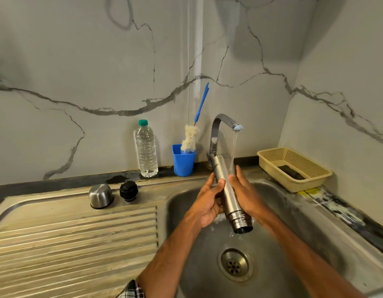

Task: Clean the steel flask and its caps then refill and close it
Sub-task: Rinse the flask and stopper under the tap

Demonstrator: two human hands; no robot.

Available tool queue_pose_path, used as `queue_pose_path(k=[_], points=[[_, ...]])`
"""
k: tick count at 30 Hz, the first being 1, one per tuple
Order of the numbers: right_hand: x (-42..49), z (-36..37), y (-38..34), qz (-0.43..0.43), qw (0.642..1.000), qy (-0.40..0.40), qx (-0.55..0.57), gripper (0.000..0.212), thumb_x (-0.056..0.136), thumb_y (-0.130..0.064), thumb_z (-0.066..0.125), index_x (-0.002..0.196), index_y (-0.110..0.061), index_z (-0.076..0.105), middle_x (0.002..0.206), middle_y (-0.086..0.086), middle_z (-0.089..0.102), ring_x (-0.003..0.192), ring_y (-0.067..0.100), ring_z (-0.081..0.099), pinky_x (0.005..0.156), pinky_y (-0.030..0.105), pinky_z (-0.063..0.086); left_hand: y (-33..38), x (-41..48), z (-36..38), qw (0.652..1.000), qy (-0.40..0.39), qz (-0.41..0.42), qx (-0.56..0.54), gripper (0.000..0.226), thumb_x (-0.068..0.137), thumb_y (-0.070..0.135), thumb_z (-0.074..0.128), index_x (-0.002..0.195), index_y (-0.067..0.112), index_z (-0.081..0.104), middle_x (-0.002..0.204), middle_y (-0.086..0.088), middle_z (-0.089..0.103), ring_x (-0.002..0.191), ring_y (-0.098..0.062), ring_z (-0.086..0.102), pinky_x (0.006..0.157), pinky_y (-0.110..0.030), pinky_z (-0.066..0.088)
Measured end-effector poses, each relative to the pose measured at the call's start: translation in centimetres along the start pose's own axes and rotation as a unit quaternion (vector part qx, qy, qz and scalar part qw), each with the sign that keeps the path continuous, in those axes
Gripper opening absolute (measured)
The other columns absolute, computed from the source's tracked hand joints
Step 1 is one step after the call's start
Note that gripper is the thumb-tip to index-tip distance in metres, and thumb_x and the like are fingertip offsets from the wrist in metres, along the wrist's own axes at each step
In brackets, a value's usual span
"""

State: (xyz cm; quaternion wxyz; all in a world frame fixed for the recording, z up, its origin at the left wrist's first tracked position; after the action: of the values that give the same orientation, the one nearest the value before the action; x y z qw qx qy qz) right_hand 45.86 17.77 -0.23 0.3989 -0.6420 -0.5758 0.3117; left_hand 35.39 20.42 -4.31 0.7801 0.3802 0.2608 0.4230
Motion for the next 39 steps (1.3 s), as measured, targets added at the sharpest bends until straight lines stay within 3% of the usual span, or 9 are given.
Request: queue_pose_path(k=[3, 7, 12, 15, 19, 23, 30, 35, 39], points=[[-3.7, 1.1, -0.8, -0.090, 0.985, -0.014, -0.148, 0.067, 0.107, -0.045, 0.028, 0.157, -0.031, -0.013, 0.167, -0.003, -0.007, 0.153, 0.020, 0.011, 0.122, 0.043, 0.025, 0.2, 0.1, -0.5, 1.000, 0.012, 0.010, 0.004, 0.065, 0.099, 0.019, 0.061, 0.156, 0.035, 0.034, 0.124, -0.017, 0.068, 0.103, -0.030, 0.071, 0.079, -0.046, 0.061], [-3.9, 1.7, -1.9, -0.163, 0.950, -0.022, -0.267, 0.064, 0.107, -0.042, 0.022, 0.151, -0.028, -0.022, 0.156, -0.012, -0.035, 0.145, 0.009, -0.031, 0.121, 0.032, -0.009, 0.3, -0.1, -0.2, 1.000, 0.001, 0.010, -0.012, 0.065, 0.099, 0.018, 0.059, 0.156, 0.033, 0.032, 0.124, -0.016, 0.070, 0.100, -0.027, 0.073, 0.076, -0.042, 0.063], [1.6, 0.9, -2.8, -0.149, 0.958, -0.008, -0.245, 0.061, 0.108, -0.042, 0.024, 0.157, -0.029, -0.010, 0.161, -0.010, -0.027, 0.148, 0.011, -0.026, 0.120, 0.038, -0.006, -0.4, -0.2, 0.6, 0.999, -0.050, -0.013, -0.001, 0.066, 0.100, 0.013, 0.058, 0.156, 0.036, 0.033, 0.140, -0.020, 0.059, 0.126, -0.037, 0.061, 0.100, -0.055, 0.053], [4.3, -0.6, -3.1, -0.119, 0.985, 0.038, -0.119, 0.057, 0.108, -0.036, 0.034, 0.160, -0.024, 0.013, 0.168, -0.001, 0.003, 0.153, 0.019, 0.007, 0.120, 0.039, 0.016, -0.6, -0.2, 0.1, 0.999, -0.038, -0.025, -0.003, 0.070, 0.096, 0.016, 0.063, 0.156, 0.035, 0.034, 0.140, -0.020, 0.057, 0.125, -0.037, 0.061, 0.102, -0.056, 0.051], [5.1, -1.1, -1.8, -0.035, 0.996, 0.058, 0.066, 0.060, 0.104, -0.043, 0.043, 0.158, -0.027, 0.021, 0.141, -0.005, 0.043, 0.116, 0.017, 0.054, 0.083, 0.026, 0.048, -0.3, -0.1, -0.4, 1.000, -0.027, -0.016, -0.003, 0.075, 0.091, 0.021, 0.070, 0.156, 0.033, 0.035, 0.140, -0.019, 0.057, 0.124, -0.036, 0.062, 0.102, -0.056, 0.052], [2.6, -0.3, 0.0, 0.010, 0.994, 0.020, 0.110, 0.068, 0.099, -0.054, 0.049, 0.156, -0.032, 0.020, 0.133, 0.006, 0.058, 0.098, 0.020, 0.069, 0.082, 0.039, 0.059, 0.3, -0.2, -0.2, 1.000, -0.008, 0.008, 0.010, 0.044, 0.099, 0.020, 0.061, 0.141, 0.030, 0.053, 0.128, -0.015, 0.066, 0.110, -0.029, 0.070, 0.090, -0.048, 0.059], [-2.2, 0.6, 0.2, -0.028, 0.999, -0.005, -0.023, 0.095, 0.093, -0.039, 0.066, 0.160, -0.032, -0.001, 0.148, 0.005, 0.044, 0.104, 0.012, 0.058, 0.073, 0.018, 0.050, 0.8, 0.2, -1.7, 0.999, 0.042, 0.029, 0.001, 0.042, 0.100, 0.016, 0.059, 0.140, 0.006, 0.053, 0.118, -0.019, 0.070, 0.101, -0.029, 0.072, 0.079, -0.039, 0.063], [-3.3, 0.3, 0.1, -0.084, 0.974, 0.009, -0.208, 0.103, 0.092, -0.041, 0.065, 0.156, -0.037, -0.017, 0.163, 0.005, 0.020, 0.118, 0.020, 0.057, 0.088, 0.040, 0.058, 0.6, 0.2, -0.8, 0.994, 0.037, 0.009, 0.104, 0.042, 0.099, 0.027, 0.063, 0.136, 0.009, 0.057, 0.117, -0.017, 0.071, 0.098, -0.028, 0.073, 0.076, -0.040, 0.063], [-4.4, 1.8, -0.3, -0.116, 0.968, -0.035, -0.221, 0.084, 0.104, -0.040, 0.042, 0.151, -0.036, -0.027, 0.162, -0.008, -0.029, 0.154, 0.023, 0.003, 0.122, 0.047, 0.026, 0.5, 0.1, -1.0, 0.992, 0.033, 0.012, 0.124, 0.037, 0.097, 0.029, 0.065, 0.129, 0.010, 0.062, 0.101, -0.008, 0.077, 0.093, -0.022, 0.075, 0.080, -0.041, 0.062]])
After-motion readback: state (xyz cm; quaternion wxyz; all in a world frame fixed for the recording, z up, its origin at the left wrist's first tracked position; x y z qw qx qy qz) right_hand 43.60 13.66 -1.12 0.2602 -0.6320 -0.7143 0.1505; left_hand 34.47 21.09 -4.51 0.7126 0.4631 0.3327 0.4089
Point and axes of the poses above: each hand's wrist, its own x-axis towards the middle knuckle, its own z-axis out of the palm, y = z × x, the point moved 7 cm from there along x, towards the middle knuckle
